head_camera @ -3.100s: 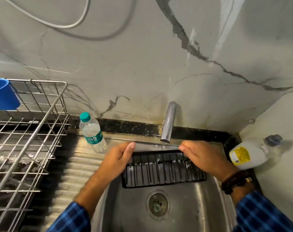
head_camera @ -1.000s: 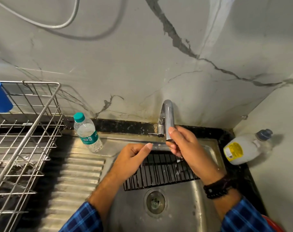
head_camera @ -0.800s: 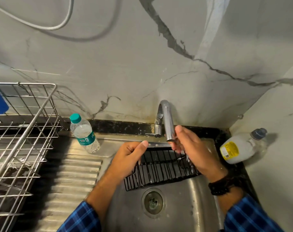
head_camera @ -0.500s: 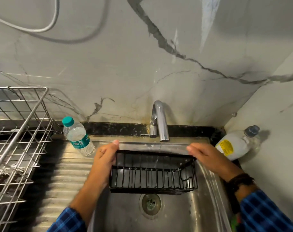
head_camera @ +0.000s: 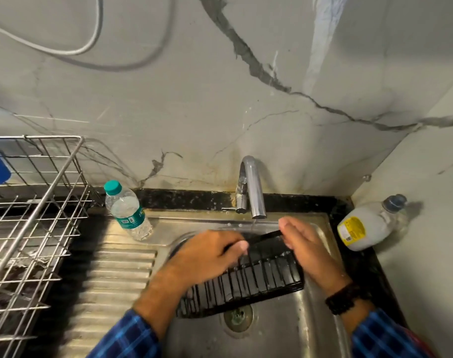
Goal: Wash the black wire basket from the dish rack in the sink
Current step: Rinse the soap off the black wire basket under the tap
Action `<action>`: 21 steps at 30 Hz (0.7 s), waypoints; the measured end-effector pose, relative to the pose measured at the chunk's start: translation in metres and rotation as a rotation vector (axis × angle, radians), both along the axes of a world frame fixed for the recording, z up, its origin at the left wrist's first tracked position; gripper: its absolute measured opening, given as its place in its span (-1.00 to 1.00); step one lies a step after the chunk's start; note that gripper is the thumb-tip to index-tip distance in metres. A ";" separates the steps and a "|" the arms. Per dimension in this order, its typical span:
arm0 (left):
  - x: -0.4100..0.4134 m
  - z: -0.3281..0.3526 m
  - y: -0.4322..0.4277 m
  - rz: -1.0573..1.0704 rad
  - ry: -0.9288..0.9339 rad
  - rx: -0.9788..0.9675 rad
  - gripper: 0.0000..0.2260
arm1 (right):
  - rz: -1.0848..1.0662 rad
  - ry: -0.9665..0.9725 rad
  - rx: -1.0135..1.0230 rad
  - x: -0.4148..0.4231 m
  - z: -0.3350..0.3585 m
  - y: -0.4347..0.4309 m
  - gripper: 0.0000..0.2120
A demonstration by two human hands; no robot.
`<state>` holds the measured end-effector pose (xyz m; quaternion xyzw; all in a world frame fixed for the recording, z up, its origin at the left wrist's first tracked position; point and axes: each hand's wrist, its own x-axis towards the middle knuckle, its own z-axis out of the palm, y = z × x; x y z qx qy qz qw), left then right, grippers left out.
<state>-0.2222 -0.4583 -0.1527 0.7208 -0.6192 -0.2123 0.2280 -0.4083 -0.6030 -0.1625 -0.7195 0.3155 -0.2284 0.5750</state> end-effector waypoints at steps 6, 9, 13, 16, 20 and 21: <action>-0.024 0.003 -0.024 0.174 0.242 -0.251 -0.61 | 0.122 0.070 -0.040 0.010 0.011 -0.011 -0.69; -0.019 -0.004 -0.019 0.276 0.490 -0.303 -0.63 | 0.117 0.210 -0.135 -0.002 -0.003 -0.034 -0.68; -0.031 -0.014 -0.009 0.397 0.765 -0.323 -0.57 | 0.064 0.200 0.081 -0.014 -0.020 -0.041 -0.75; -0.033 -0.026 -0.008 0.702 0.977 -0.332 -0.52 | -0.051 -0.036 0.530 -0.012 -0.024 -0.027 -0.72; -0.027 -0.025 -0.013 0.736 0.989 -0.380 -0.36 | -0.137 -0.285 0.518 0.002 -0.027 -0.008 -0.58; -0.023 -0.022 -0.014 0.698 1.010 -0.376 -0.43 | -0.150 -0.284 0.455 0.004 -0.025 -0.007 -0.57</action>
